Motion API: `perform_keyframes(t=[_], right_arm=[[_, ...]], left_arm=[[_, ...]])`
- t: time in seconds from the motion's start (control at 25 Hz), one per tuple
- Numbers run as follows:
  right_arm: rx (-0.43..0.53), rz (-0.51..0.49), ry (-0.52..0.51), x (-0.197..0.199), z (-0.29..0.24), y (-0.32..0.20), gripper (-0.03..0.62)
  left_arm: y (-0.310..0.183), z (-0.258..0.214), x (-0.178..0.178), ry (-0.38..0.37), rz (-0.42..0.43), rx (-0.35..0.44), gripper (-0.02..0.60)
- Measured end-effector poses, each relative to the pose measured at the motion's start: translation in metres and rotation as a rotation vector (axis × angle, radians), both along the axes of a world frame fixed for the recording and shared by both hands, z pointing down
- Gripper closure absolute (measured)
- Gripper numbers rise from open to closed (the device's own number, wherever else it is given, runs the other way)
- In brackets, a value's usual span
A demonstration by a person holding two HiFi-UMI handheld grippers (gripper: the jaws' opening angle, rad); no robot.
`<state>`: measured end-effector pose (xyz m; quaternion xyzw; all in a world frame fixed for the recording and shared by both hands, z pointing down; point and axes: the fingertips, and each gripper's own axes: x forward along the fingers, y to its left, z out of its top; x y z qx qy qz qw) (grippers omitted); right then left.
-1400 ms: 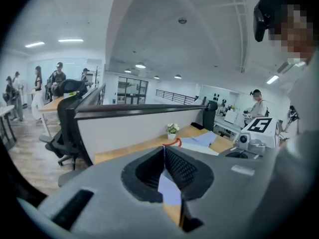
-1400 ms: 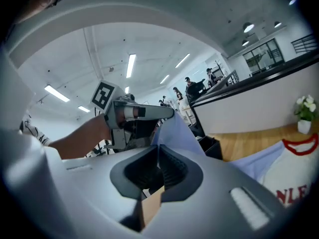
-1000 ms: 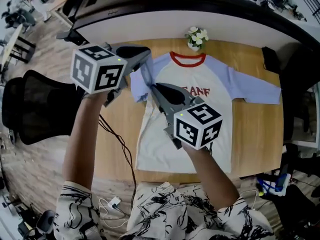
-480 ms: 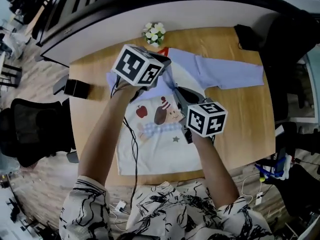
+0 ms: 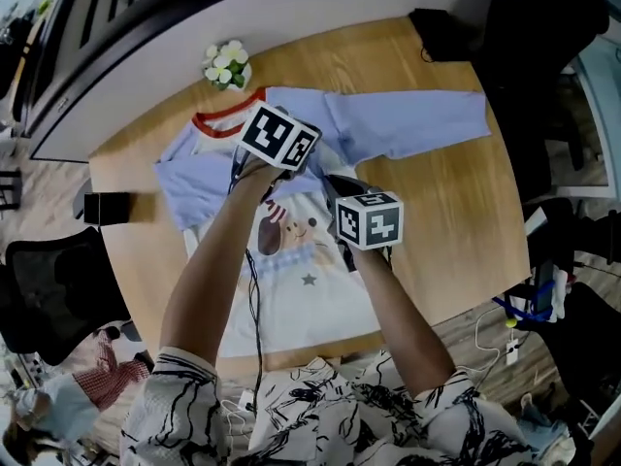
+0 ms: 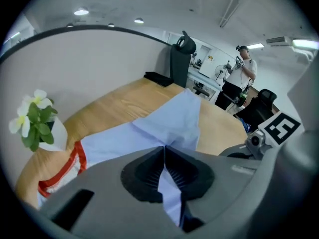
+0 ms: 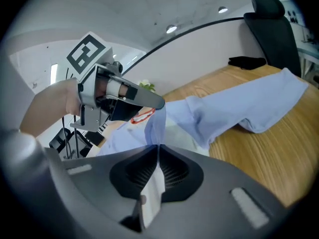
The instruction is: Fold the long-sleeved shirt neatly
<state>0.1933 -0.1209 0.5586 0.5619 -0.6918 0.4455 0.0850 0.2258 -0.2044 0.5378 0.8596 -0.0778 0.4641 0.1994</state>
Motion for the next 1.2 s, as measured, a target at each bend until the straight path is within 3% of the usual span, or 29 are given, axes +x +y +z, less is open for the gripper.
perform_keyframes(t=[0.24, 0.44, 0.52, 0.6, 0.64, 0.72, 0.84, 1.0, 1.08, 1.16, 1.2], right_arm=[[-0.080, 0.049, 0.006, 0.029, 0.030, 0.008, 0.554], [-0.047, 0.068, -0.002, 0.049, 0.025, 0.013, 0.505], [-0.010, 0.078, -0.005, 0.060, 0.015, 0.015, 0.479], [0.027, 0.087, 0.001, 0.071, 0.004, 0.018, 0.445], [0.046, 0.089, 0.006, 0.076, -0.001, 0.020, 0.444], [0.089, 0.092, 0.026, 0.085, -0.011, 0.024, 0.429], [0.145, 0.089, 0.069, 0.098, -0.023, 0.028, 0.425], [0.175, 0.090, 0.082, 0.111, -0.028, 0.032, 0.419], [0.181, 0.104, 0.079, 0.117, -0.030, 0.034, 0.419], [0.185, 0.110, 0.085, 0.123, -0.030, 0.037, 0.418], [0.187, 0.112, 0.092, 0.127, -0.030, 0.039, 0.412]], left_arm=[[-0.004, 0.042, 0.022, -0.049, -0.028, -0.078, 0.565], [-0.007, 0.064, 0.030, -0.085, -0.050, -0.120, 0.565], [-0.005, 0.065, 0.039, -0.041, -0.073, -0.164, 0.556], [-0.002, 0.057, 0.051, 0.059, -0.116, -0.242, 0.422], [-0.001, 0.050, 0.052, 0.100, -0.131, -0.259, 0.416], [-0.003, 0.039, 0.039, 0.107, -0.126, -0.203, 0.411], [0.009, 0.035, 0.004, 0.031, -0.085, -0.057, 0.434], [0.059, 0.046, -0.007, -0.013, -0.026, -0.062, 0.436], [0.074, 0.056, -0.002, -0.067, -0.001, -0.015, 0.442], [0.082, 0.064, 0.005, -0.112, 0.032, 0.055, 0.543], [0.088, 0.068, 0.010, -0.125, 0.059, 0.072, 0.545]])
